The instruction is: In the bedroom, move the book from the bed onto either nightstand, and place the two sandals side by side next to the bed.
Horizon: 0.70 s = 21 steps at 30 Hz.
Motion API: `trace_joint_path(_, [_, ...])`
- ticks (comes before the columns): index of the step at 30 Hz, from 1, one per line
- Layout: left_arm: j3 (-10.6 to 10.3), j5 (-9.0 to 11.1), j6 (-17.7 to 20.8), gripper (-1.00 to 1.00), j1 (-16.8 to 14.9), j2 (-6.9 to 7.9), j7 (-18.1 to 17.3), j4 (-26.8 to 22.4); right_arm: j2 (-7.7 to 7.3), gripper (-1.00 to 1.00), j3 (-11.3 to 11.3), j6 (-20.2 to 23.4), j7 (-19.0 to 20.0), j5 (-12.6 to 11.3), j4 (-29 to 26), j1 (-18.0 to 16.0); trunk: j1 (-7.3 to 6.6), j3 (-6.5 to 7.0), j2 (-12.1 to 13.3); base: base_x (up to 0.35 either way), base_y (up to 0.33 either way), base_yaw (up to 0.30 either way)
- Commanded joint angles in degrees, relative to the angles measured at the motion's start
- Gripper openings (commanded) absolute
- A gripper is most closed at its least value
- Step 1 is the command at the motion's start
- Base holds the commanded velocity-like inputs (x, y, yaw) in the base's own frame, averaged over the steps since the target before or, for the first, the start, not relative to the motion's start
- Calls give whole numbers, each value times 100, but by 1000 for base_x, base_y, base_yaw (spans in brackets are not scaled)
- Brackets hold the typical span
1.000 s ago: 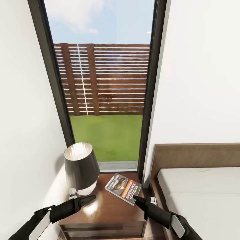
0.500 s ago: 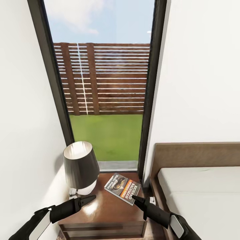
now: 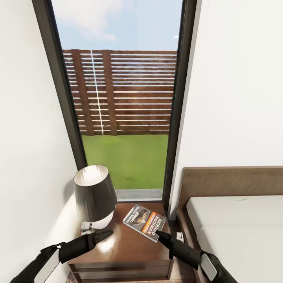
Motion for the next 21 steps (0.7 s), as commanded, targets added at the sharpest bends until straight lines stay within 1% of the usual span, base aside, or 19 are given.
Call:
trace_joint_path(1, [-27,59,60,100,-6,9,0,0,5,-100,-26,28,10,6,-1,-4,23,-26,-47,0,0,0])
trace_joint_path(13, [-27,59,60,100,-6,0,29,0,6,-100,-26,28,10,6,1,-4,287,-241,-528,0,0,0])
trace_joint_path(21, [-27,59,60,100,-6,-65,37,0,7,-100,-26,28,10,6,1,-6,462,-385,-849,0,0,0])
